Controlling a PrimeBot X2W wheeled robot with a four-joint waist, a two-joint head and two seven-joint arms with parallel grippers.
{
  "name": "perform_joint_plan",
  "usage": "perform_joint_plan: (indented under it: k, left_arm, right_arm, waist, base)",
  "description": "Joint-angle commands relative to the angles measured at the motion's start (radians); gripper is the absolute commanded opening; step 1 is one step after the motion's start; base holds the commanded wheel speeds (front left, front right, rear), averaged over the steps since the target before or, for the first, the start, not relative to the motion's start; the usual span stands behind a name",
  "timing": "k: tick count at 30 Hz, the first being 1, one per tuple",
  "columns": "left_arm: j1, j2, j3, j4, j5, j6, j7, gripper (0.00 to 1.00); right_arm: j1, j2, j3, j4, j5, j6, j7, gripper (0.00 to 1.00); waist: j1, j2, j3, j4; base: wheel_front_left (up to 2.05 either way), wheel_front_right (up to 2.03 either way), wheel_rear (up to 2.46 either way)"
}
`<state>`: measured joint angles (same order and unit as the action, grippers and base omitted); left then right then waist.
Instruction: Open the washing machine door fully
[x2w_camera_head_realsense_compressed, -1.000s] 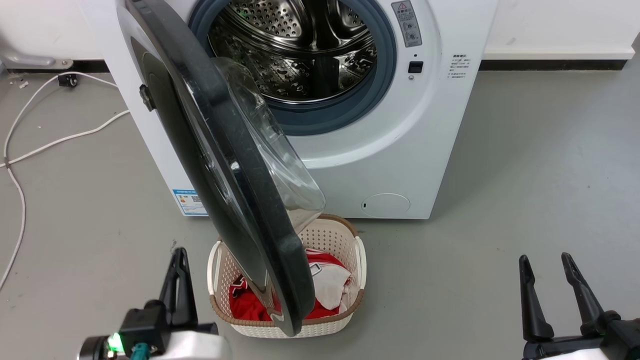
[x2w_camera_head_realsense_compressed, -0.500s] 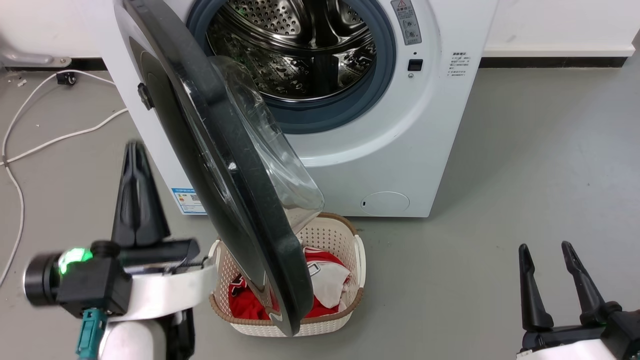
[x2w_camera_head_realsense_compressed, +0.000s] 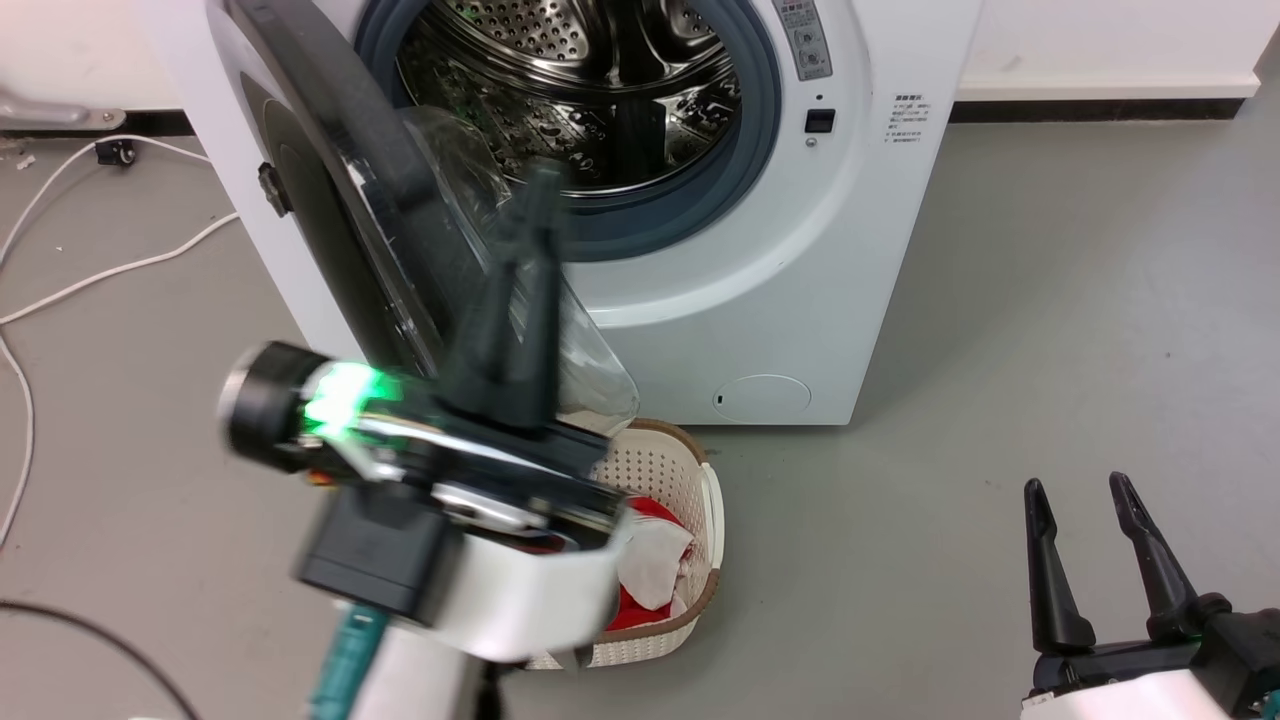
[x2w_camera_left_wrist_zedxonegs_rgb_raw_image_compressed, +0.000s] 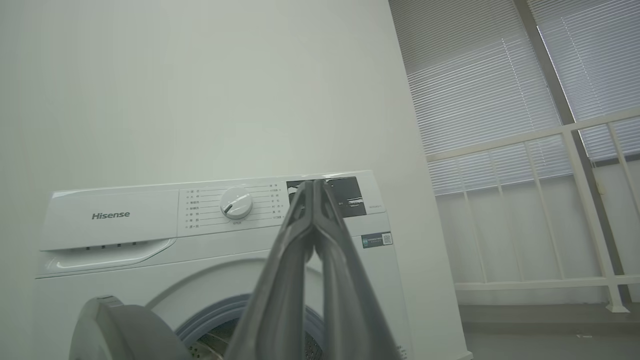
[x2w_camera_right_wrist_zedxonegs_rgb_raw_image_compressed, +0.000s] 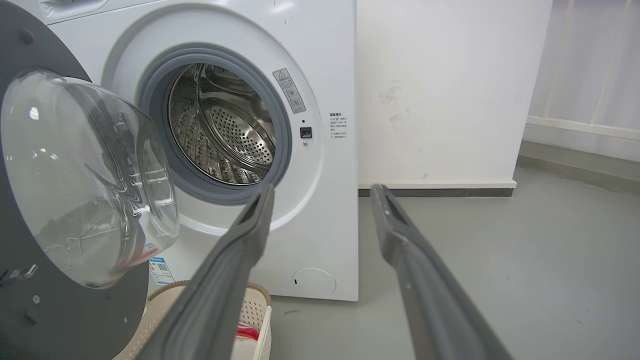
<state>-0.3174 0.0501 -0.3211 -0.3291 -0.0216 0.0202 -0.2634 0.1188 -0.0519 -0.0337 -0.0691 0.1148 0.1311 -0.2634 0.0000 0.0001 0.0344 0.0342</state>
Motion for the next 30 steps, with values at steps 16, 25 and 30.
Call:
perform_joint_plan:
  k: [16,25,30]
  left_arm:
    - [-0.017,0.001,-0.381,0.094,-0.024,0.007,-0.002,0.0]
    - [0.069,0.008,-0.44,0.158,-0.016,0.015,-0.002,0.0]
    - [0.12,0.03,-0.431,0.188,-0.023,0.021,-0.002,0.0]
  right_arm:
    - [-0.025,0.003,0.003,-0.001,0.006,-0.001,-0.002,1.0]
    - [-0.02,0.003,0.0,0.0,0.008,-0.001,-0.002,1.0]
    - [-0.029,0.003,0.005,0.003,0.005,-0.001,-0.002,1.0]
  waist:
    - [0.0,-0.0001,0.019,0.002]
    - [0.0,-0.0001,0.026,0.018]
    - [0.0,-0.0001,0.036,0.026]
  base:
    - [0.0,0.0,0.0]
    - [0.0,0.0,0.0]
    - [0.0,0.0,0.0]
